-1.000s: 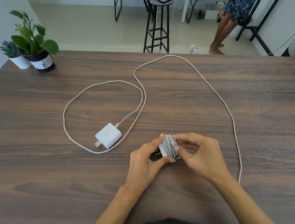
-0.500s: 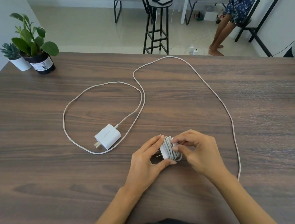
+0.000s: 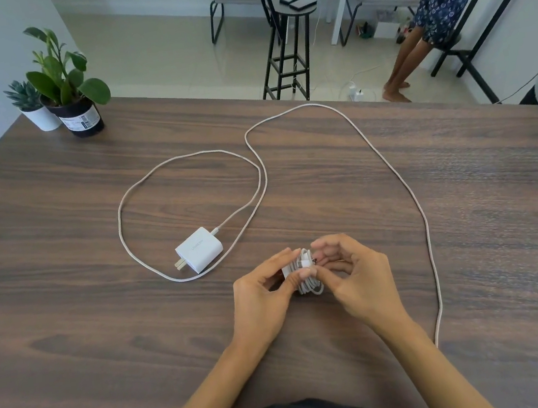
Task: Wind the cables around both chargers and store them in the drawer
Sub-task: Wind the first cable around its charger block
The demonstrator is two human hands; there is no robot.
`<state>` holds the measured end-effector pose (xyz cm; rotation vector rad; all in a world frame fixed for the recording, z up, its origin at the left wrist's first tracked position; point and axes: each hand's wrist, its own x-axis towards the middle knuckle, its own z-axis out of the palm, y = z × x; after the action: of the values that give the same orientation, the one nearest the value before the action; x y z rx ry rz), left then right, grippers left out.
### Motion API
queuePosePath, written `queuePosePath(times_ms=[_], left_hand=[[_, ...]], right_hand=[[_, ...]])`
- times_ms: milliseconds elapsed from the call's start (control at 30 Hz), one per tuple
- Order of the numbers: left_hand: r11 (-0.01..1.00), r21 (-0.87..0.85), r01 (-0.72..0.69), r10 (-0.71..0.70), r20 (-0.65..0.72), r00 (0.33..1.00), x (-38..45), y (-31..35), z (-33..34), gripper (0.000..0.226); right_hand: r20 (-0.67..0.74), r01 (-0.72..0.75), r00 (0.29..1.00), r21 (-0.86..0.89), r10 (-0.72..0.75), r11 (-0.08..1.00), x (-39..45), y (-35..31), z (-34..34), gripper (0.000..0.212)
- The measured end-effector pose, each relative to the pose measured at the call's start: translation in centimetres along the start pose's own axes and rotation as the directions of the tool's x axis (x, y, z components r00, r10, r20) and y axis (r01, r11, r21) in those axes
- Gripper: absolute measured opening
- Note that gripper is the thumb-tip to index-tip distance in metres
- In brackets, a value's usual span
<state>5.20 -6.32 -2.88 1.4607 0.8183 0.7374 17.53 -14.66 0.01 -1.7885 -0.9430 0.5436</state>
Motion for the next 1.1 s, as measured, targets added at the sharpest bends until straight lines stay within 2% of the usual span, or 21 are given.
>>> queuePosePath(times_ms=[233, 333, 467, 567, 767, 900, 1100], left_hand=[[0.999, -0.040, 0.008, -0.009, -0.024, 1.000, 0.2, -0.1, 0.2, 0.021], [0.998, -0.064, 0.028, -0.029, -0.021, 0.999, 0.1, 0.1, 0.2, 0.019], [0.997, -0.066, 0.040, -0.041, -0.011, 0.999, 0.0, 0.4, 0.2, 0.018], [0.997, -0.055, 0.051, -0.052, -0.008, 0.999, 0.0, 0.6, 0.2, 0.018], [0.997, -0.024, 0.068, -0.068, 0.029, 0.997, 0.0, 1.0, 0.3, 0.017], [0.997, 0.023, 0.074, -0.075, 0.061, 0.995, 0.1, 1.3, 0.5, 0.012], [0.987, 0.077, 0.138, -0.141, 0.034, 0.989, 0.4, 1.7, 0.4, 0.012]], right_hand=[[0.029, 0.043, 0.999, 0.000, -0.043, 0.999, -0.6, 0.0, -0.4, 0.038], [0.016, 0.101, 0.995, -0.092, -0.100, 0.991, -0.8, 0.3, -0.7, 0.048], [0.198, 0.045, 0.980, -0.238, 0.003, 0.970, -0.9, 1.5, -1.5, 0.075], [0.270, 0.060, 0.963, -0.235, 0.006, 0.970, -0.8, 1.6, -1.1, 0.080], [0.258, 0.053, 0.966, -0.166, -0.009, 0.985, -0.3, 1.1, -0.1, 0.079], [0.229, 0.093, 0.972, -0.161, -0.054, 0.983, -0.1, 1.2, 0.2, 0.068], [0.194, 0.078, 0.980, -0.150, -0.048, 0.986, -0.4, 1.3, 0.4, 0.059]])
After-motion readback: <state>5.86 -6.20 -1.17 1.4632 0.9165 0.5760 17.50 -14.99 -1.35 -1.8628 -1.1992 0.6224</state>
